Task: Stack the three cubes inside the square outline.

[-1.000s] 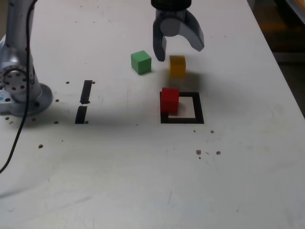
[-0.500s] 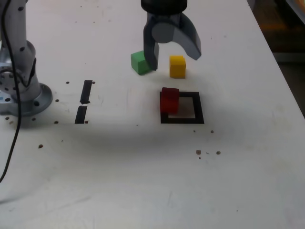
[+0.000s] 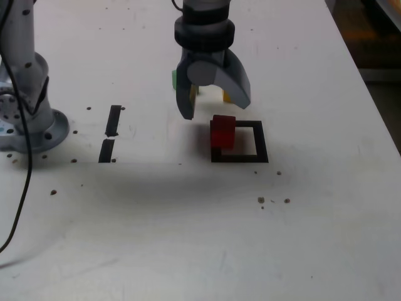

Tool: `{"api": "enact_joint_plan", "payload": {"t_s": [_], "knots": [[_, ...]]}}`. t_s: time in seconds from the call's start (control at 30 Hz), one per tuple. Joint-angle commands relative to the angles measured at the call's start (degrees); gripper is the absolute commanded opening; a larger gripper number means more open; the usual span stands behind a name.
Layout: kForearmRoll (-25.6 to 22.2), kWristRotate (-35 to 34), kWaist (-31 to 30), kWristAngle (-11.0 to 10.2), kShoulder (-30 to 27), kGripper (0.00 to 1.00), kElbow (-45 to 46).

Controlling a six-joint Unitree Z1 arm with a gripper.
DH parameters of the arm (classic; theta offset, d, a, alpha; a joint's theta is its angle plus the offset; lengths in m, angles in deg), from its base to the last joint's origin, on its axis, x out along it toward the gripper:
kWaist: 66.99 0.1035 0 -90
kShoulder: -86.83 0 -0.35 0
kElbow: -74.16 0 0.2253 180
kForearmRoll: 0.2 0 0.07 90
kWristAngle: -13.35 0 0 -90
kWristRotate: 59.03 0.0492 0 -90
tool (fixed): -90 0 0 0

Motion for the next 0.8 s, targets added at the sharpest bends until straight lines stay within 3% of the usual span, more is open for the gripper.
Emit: {"api": "enact_joint_plan", "payload": {"t_s": [0.0,0.77], "knots": [[1.26,-0.05,-0.43,0.01,0.18,0.88,0.34],[3.82,-0.05,-3.08,-0.97,5.05,0.87,0.24]]}}
